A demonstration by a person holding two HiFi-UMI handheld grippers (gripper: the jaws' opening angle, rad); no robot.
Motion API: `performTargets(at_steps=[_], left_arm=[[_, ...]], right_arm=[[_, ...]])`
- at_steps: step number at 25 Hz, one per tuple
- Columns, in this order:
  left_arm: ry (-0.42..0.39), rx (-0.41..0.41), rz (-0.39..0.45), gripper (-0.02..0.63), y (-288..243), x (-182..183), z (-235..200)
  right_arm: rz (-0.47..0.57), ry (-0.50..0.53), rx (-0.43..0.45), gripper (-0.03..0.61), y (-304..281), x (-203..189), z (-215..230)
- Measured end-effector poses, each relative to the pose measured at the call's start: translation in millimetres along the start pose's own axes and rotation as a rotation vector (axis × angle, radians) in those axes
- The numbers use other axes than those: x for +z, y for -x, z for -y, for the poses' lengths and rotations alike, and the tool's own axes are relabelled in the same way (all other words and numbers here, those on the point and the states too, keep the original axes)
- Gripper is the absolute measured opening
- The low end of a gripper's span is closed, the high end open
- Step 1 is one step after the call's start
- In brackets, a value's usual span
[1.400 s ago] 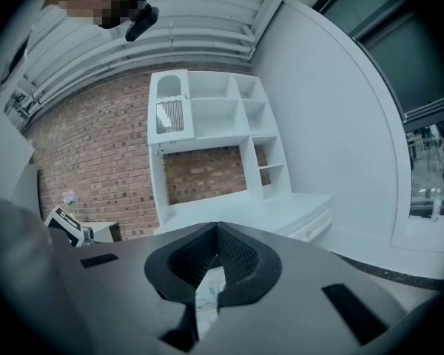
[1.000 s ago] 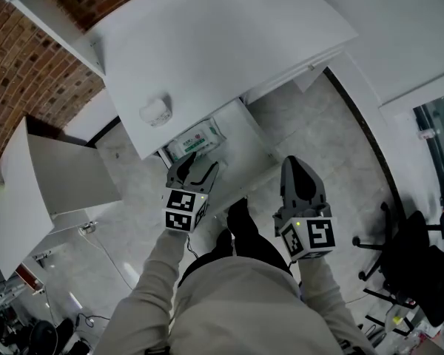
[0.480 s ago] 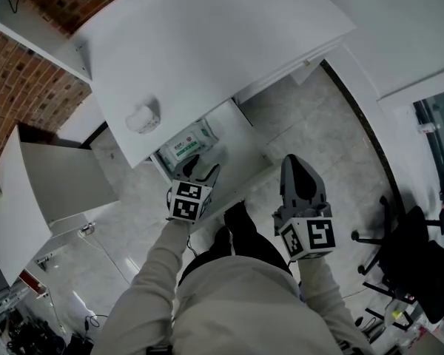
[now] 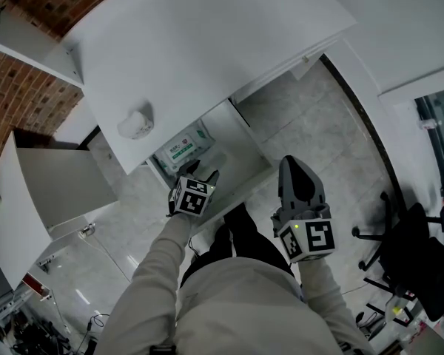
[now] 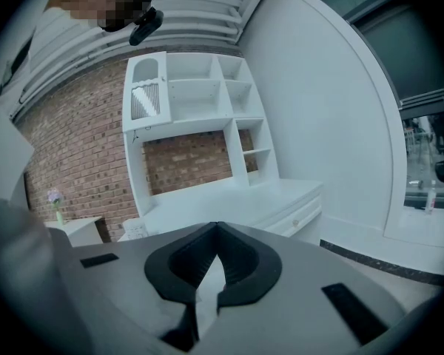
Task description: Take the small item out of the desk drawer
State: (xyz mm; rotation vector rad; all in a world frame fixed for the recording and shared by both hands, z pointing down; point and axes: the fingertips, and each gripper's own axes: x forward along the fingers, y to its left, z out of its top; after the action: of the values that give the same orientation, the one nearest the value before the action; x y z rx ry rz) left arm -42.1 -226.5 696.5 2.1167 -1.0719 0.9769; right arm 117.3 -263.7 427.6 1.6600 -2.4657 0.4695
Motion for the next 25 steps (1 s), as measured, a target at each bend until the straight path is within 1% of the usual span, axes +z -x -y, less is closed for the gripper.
performTargets(at_steps=[11,19,25], left_arm=[[-0.076,-0.037,-0.150,0.264,-37,-29,9],[-0.116,-0.025,-0.251,0.262,-57,-53,7],[-0.108,-0.022,-0.303,0.262,-68,-71,6]], right_arm=[[-0.027,0.000,0.001,0.028,-7,-7,4],[-0.036,0.004,-0.007,0.028,-9,-10,10],[-0.042,0.003,-0.020,0.028,-8,-11,16]])
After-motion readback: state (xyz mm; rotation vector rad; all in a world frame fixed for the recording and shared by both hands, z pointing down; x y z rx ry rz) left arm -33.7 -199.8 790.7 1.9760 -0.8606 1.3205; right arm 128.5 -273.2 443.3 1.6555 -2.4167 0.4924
